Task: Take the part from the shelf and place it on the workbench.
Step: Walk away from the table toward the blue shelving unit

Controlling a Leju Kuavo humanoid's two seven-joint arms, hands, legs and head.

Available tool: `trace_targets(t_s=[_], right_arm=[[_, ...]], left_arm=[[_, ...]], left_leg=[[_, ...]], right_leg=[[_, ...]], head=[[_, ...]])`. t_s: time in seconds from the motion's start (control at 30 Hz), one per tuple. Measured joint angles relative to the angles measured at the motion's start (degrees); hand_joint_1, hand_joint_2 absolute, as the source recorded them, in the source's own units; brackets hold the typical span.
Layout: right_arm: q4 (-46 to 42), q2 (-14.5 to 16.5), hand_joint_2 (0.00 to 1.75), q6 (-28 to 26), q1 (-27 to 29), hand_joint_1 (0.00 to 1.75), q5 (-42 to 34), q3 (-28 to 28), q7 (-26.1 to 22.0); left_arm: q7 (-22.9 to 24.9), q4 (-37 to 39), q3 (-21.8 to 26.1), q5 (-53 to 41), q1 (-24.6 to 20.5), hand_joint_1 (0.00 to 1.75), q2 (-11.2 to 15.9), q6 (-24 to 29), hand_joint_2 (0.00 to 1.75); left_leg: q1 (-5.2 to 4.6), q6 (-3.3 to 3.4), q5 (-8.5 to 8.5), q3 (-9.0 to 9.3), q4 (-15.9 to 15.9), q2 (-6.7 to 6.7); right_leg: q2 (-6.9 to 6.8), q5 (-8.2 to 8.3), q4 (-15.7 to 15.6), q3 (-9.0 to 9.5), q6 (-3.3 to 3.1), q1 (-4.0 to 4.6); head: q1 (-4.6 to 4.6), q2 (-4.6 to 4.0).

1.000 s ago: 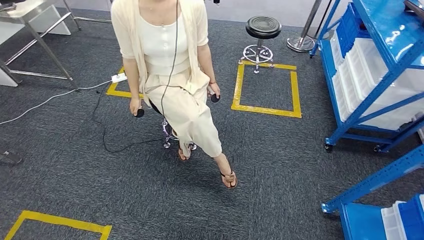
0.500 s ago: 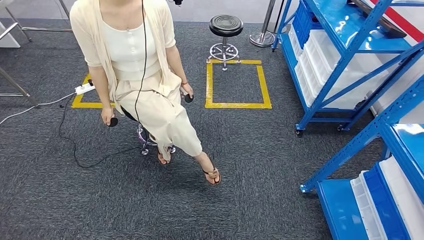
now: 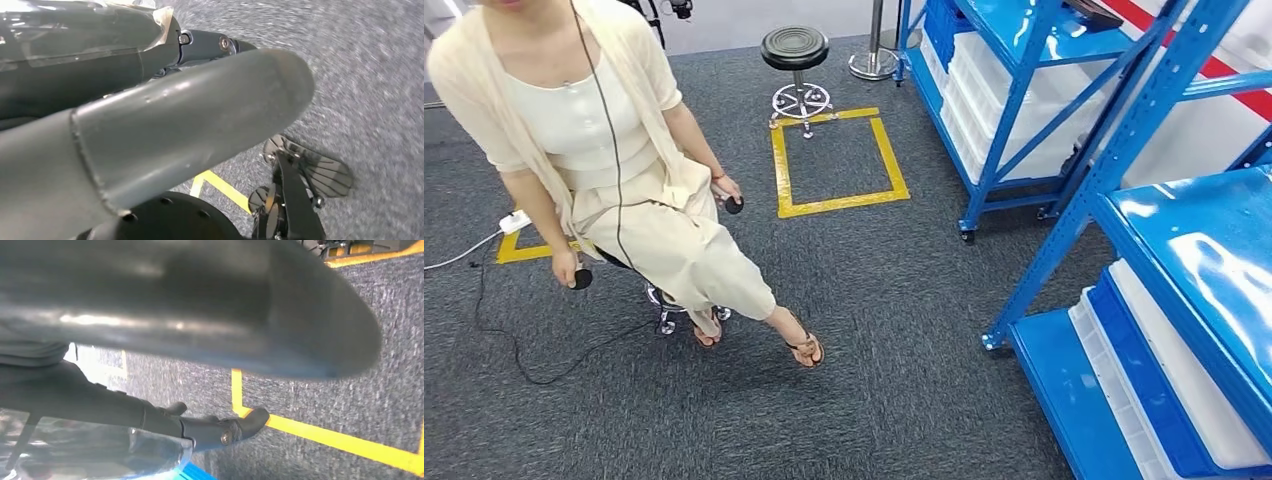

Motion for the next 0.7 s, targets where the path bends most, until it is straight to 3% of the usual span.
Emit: trace_targets(t_s=[0.07, 0.1, 0.13, 0.17, 0.2, 0.27, 0.33, 0.4, 0.47, 0.53, 0.6, 0.63, 0.67, 0.7], right_arm=[[0.01, 0.05, 0.00, 0.00, -0.04, 0.00, 0.00, -0.03, 0.02], [0.01, 0.05, 0.00, 0.04, -0.01, 0.00, 0.00, -0.03, 0.04], [0.01, 0.04, 0.00, 0.08, 0.05, 0.00, 0.00, -0.05, 0.08], [0.01, 0.02, 0.00, 0.11, 0.11, 0.00, 0.00, -0.07, 0.11], [0.01, 0.02, 0.00, 0.16, 0.13, 0.00, 0.00, -0.09, 0.15], [0.01, 0.10, 0.00, 0.23, 0.05, 0.00, 0.00, -0.11, 0.17], [0.01, 0.20, 0.00, 0.28, -0.04, 0.00, 0.00, -0.12, 0.17], [0.01, 0.22, 0.00, 0.28, 0.06, 0.00, 0.00, -0.15, 0.22], [0.02, 0.21, 0.00, 0.28, 0.11, 0.00, -0.01, -0.23, 0.32], [0.03, 0.21, 0.00, 0.28, -0.02, 0.00, -0.01, -0.28, 0.40], [0.03, 0.21, 0.00, 0.28, -0.04, 0.00, 0.00, -0.29, 0.50], [0.03, 0.21, 0.00, 0.28, 0.04, 0.00, 0.02, -0.29, 0.59], [0.03, 0.21, 0.00, 0.28, 0.15, 0.00, 0.05, -0.29, 0.67], [0.03, 0.19, 0.00, 0.28, 0.23, 0.00, 0.09, -0.29, 0.74]], left_arm=[[0.00, 0.03, 0.00, 0.01, 0.20, 0.00, -0.03, 0.01, 0.00], [0.00, 0.04, 0.01, 0.03, 0.30, 0.00, -0.04, 0.02, 0.00], [0.00, 0.05, 0.01, 0.05, 0.37, 0.00, -0.05, 0.03, 0.00], [0.00, 0.05, 0.01, 0.07, 0.41, 0.00, -0.06, 0.04, 0.00], [0.00, 0.05, 0.02, 0.08, 0.41, 0.00, -0.06, 0.04, 0.00], [0.00, 0.05, 0.02, 0.08, 0.41, 0.00, 0.01, 0.04, 0.00], [0.00, 0.05, 0.01, 0.08, 0.36, 0.00, 0.09, 0.06, 0.00], [0.00, 0.05, 0.00, 0.08, 0.30, 0.00, 0.03, 0.08, 0.00], [0.00, 0.05, 0.00, 0.05, 0.28, 0.00, -0.07, 0.09, 0.00], [0.01, 0.05, 0.00, 0.01, 0.37, 0.00, -0.11, 0.10, 0.00], [0.07, 0.05, 0.01, -0.01, 0.43, 0.00, -0.10, 0.13, 0.00], [0.10, 0.05, 0.01, -0.01, 0.42, 0.00, -0.10, 0.14, 0.00], [0.14, 0.05, 0.02, 0.02, 0.41, 0.00, -0.11, 0.16, 0.00], [0.17, 0.05, 0.02, 0.04, 0.40, 0.00, -0.14, 0.17, 0.00]], left_leg=[[0.00, 0.09, -3.89, -3.91, 8.19, -2.25], [-0.01, 0.20, -4.56, -5.40, 10.93, -2.56], [-0.01, 0.39, -3.98, -5.94, 11.55, -2.71], [-0.01, 0.64, -2.27, -5.35, 9.78, -2.87], [-0.02, 0.96, 0.11, -3.77, 6.07, -3.42], [-0.06, 1.59, 3.71, -0.40, -1.65, -6.12], [-0.34, 1.96, 4.53, 0.85, -4.81, -7.49], [-0.56, 2.46, 4.92, 0.96, -5.45, -6.10], [-0.49, 3.17, 5.62, 1.23, -6.48, -4.61], [-0.54, 3.50, 5.94, 1.30, -7.01, -2.84], [-0.62, 3.53, 5.92, 1.18, -7.00, -0.97], [-0.64, 3.49, 5.89, 1.14, -6.99, -0.14], [-0.64, 3.40, 5.83, 1.16, -6.96, 0.60], [-0.62, 3.26, 5.75, 1.23, -6.91, 1.28]], right_leg=[[1.43, 0.17, 0.04, -0.20, -0.48, 0.45], [2.25, 0.20, 0.05, -0.25, -0.54, 0.66], [3.12, 0.23, 0.07, -0.23, -0.58, 0.83], [3.96, 0.23, 0.08, -0.14, -0.58, 0.95], [4.78, 0.23, 0.09, 0.00, -0.57, 1.01], [6.15, 0.24, 0.18, 0.09, -0.47, 1.22], [7.27, 0.41, 0.21, -0.38, 0.05, 1.21], [8.18, 0.68, 0.20, -1.18, 0.84, 1.08], [6.16, -0.44, 2.26, -2.67, 0.99, 1.21], [2.77, -3.73, 8.73, -6.04, 0.63, 1.24], [1.58, -6.46, 15.83, -9.56, 0.88, 0.97], [1.40, -6.63, 16.99, -10.02, 1.33, 0.77], [1.14, -5.87, 15.59, -9.09, 1.97, 0.53], [0.62, -4.55, 12.10, -7.04, 2.65, 0.26]], head=[[-0.06, 0.00], [-0.06, 0.00], [-0.06, 0.00], [-0.06, 0.00], [-0.06, 0.00], [-0.04, 0.00], [-0.02, 0.00], [-0.03, 0.00], [0.05, 0.00], [0.22, 0.00], [0.31, 0.00], [0.31, 0.00], [0.32, 0.00], [0.32, 0.00]])
